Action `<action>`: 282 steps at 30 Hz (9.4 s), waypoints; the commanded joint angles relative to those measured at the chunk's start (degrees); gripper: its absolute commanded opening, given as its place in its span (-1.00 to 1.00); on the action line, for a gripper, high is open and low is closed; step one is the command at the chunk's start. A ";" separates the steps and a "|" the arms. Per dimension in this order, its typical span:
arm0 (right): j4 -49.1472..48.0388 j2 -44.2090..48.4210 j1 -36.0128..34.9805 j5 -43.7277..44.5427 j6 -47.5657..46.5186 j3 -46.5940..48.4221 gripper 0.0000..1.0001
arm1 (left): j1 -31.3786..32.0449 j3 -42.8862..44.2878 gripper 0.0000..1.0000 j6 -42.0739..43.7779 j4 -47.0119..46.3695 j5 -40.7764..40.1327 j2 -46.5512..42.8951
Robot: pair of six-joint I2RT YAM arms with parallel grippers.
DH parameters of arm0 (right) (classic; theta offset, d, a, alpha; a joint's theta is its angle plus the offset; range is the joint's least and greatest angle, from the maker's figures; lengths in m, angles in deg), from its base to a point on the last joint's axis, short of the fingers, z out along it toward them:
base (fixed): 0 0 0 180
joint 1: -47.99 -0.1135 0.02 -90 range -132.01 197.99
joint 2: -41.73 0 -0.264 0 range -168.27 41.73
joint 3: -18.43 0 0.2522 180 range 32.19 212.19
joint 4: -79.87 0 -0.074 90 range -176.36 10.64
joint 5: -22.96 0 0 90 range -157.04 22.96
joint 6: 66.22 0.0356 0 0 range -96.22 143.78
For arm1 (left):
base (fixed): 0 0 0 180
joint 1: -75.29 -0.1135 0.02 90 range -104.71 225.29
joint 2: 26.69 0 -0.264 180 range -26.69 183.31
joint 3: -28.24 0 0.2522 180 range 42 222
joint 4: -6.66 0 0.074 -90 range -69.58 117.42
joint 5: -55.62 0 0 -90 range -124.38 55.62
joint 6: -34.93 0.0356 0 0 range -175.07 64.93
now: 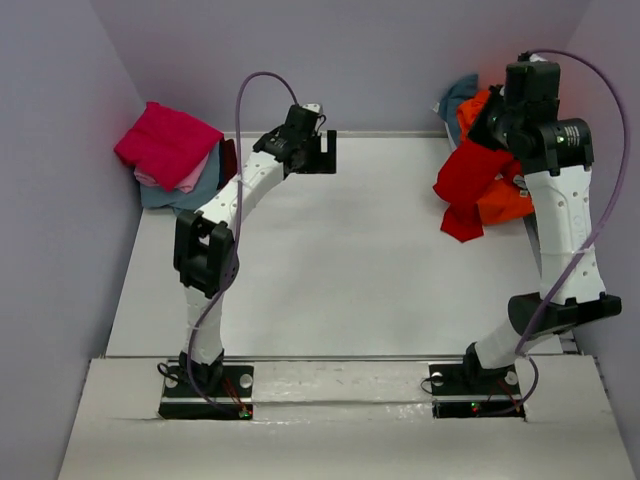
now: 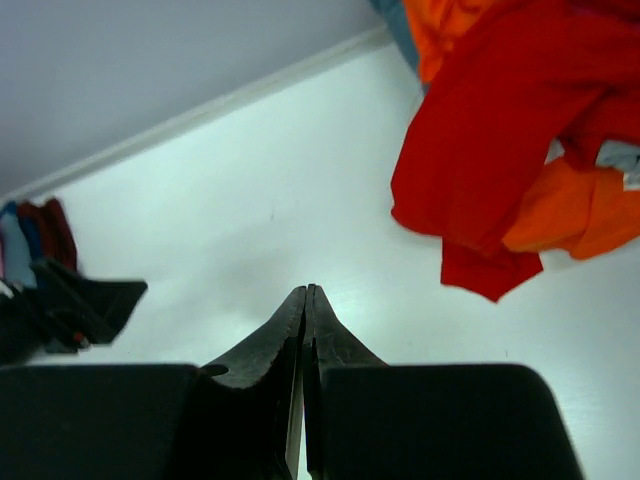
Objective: Fold and stack the t-shirts
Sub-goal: Move the tshirt to the center of the board, then flatten the tshirt out
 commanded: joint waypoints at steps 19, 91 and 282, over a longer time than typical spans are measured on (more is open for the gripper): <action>-6.49 -16.38 11.61 -9.41 5.27 -10.80 0.00 | 1.19 -9.48 0.98 1.68 -1.92 -4.81 -10.18; 1.60 3.22 -22.20 -5.81 -11.87 -7.38 -0.86 | 1.72 -23.53 0.98 -4.56 -10.70 -27.13 -34.08; 6.88 11.03 -31.71 20.91 -3.52 -2.18 -0.86 | 18.42 -17.83 -0.89 -4.91 -6.76 -9.02 -1.48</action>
